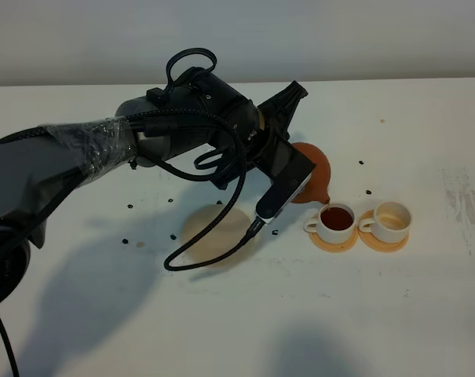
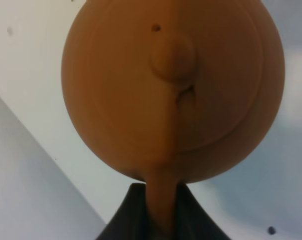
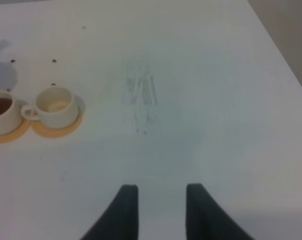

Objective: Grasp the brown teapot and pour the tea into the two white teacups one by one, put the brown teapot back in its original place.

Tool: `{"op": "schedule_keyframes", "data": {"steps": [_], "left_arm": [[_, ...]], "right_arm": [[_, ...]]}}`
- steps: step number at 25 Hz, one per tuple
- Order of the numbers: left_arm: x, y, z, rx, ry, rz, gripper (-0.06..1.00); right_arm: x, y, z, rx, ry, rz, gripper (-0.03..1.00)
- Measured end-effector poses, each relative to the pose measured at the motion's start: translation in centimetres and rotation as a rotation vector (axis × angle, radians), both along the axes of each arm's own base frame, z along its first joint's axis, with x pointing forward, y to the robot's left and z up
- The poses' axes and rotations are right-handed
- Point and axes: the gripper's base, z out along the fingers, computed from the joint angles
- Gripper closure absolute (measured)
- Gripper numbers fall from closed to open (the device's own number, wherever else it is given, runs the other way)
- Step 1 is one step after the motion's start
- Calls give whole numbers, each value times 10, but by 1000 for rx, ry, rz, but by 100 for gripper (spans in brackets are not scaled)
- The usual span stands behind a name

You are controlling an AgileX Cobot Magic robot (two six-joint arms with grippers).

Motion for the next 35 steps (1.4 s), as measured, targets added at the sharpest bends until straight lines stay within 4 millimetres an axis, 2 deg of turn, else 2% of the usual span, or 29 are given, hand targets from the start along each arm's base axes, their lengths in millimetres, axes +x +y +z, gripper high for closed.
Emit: {"op": "schedule_keyframes", "data": {"steps": [17,21,29,35], "left_arm": [[-6,4,-4,-88,170,215,86],[-4,10,7,-134,190,276,86],[9,25,27,-272,309,510,86],[13,33,29,-360,399,646,86]], "right_arm": [[0,0,0,0,0,0,74],[0,0,0,0,0,0,74],[0,0,0,0,0,0,74],[0,0,0,0,0,0,74]]}}
